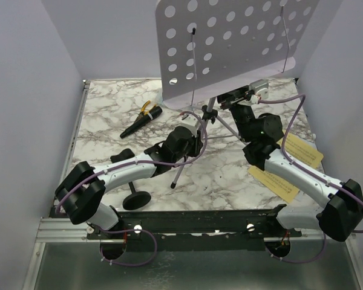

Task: Set up the instrument practice props

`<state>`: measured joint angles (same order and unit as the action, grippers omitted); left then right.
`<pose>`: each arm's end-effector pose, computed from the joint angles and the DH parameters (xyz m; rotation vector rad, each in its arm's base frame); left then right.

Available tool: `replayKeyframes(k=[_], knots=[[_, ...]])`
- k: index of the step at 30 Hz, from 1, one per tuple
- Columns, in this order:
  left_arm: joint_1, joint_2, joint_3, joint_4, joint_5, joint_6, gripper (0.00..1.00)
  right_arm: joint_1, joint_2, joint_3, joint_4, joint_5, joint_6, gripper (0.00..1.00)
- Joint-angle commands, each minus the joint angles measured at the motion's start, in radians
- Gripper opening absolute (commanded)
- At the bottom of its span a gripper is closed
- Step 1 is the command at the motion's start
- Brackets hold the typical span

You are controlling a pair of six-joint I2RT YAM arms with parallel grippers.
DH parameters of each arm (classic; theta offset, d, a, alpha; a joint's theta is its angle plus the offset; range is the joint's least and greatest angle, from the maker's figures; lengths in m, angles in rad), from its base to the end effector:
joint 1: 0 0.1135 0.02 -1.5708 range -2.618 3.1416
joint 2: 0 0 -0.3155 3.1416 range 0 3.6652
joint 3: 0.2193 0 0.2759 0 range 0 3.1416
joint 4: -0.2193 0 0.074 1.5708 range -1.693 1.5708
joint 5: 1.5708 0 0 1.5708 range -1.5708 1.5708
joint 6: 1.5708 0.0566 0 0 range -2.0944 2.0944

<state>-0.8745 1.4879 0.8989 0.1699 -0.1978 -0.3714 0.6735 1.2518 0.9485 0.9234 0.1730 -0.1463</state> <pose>0.2455 -0.2763 0.2755 0.3784 1.9974 -0.6050 0.2418 0.1805 0.4653 -0.2330 0.9401 0.4035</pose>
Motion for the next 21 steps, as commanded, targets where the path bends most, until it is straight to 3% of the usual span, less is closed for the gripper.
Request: replayKeyframes(k=[1,11,13,16,21], knots=[[0.017,-0.066,-0.015,-0.100,0.077,-0.130,0.31,-0.002,-0.035,0.101,0.133,-0.116,0.016,0.01],[0.104,-0.062,-0.072,-0.115,0.117,-0.245,0.42,-0.002,0.045,0.116,0.143,-0.130,0.027,0.01],[0.111,-0.076,-0.086,-0.111,0.129,-0.258,0.49,-0.002,0.052,0.110,0.142,-0.138,0.021,0.01],[0.120,-0.114,-0.093,-0.100,0.159,-0.265,0.69,-0.002,0.059,0.101,0.136,-0.142,0.019,0.01],[0.142,-0.176,-0.038,-0.118,0.227,-0.298,0.84,-0.002,0.067,0.094,0.123,-0.164,0.023,0.01]])
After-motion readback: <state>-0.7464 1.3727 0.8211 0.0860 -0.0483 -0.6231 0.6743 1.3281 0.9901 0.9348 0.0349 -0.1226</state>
